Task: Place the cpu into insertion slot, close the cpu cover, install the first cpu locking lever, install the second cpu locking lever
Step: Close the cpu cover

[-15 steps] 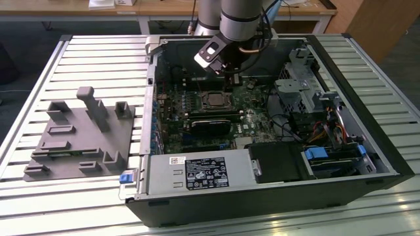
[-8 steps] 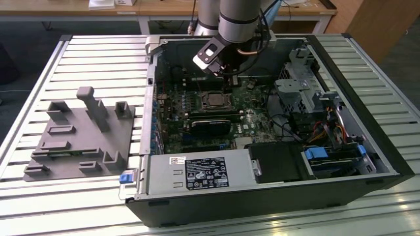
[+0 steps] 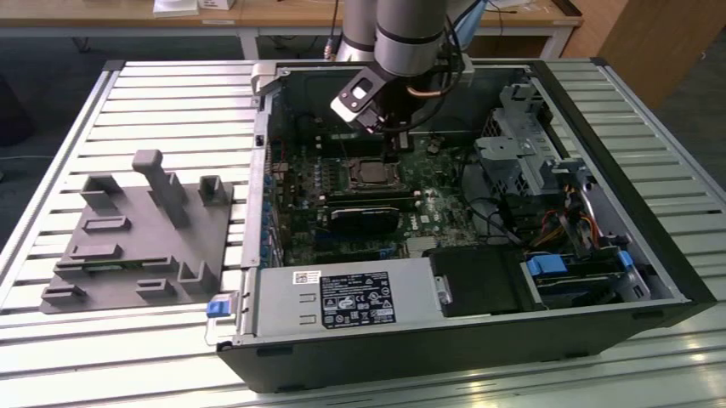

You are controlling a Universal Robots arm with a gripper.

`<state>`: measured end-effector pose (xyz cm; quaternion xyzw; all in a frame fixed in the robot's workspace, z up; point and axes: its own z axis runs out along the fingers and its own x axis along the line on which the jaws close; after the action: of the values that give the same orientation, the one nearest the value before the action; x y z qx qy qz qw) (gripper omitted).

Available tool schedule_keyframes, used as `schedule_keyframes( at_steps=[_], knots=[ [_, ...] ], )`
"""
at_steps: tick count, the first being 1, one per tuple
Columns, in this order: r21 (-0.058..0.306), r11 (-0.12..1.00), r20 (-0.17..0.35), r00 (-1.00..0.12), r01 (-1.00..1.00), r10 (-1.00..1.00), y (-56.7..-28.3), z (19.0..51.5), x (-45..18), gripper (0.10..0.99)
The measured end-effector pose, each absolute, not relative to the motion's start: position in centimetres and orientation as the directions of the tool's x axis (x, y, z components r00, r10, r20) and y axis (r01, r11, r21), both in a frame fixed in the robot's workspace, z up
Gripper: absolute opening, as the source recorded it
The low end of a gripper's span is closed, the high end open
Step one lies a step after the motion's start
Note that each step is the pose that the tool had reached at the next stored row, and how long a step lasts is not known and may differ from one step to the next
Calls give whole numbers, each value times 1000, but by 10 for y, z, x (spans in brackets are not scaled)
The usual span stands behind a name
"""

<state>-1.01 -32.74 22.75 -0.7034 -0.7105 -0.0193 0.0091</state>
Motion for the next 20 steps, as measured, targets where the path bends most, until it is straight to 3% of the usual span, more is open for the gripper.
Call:
schedule_keyframes(
  at_steps=[20],
  knots=[
    [15, 10, 40, -10, 1000, 999, -331, 220, -23, 106]
  ],
)
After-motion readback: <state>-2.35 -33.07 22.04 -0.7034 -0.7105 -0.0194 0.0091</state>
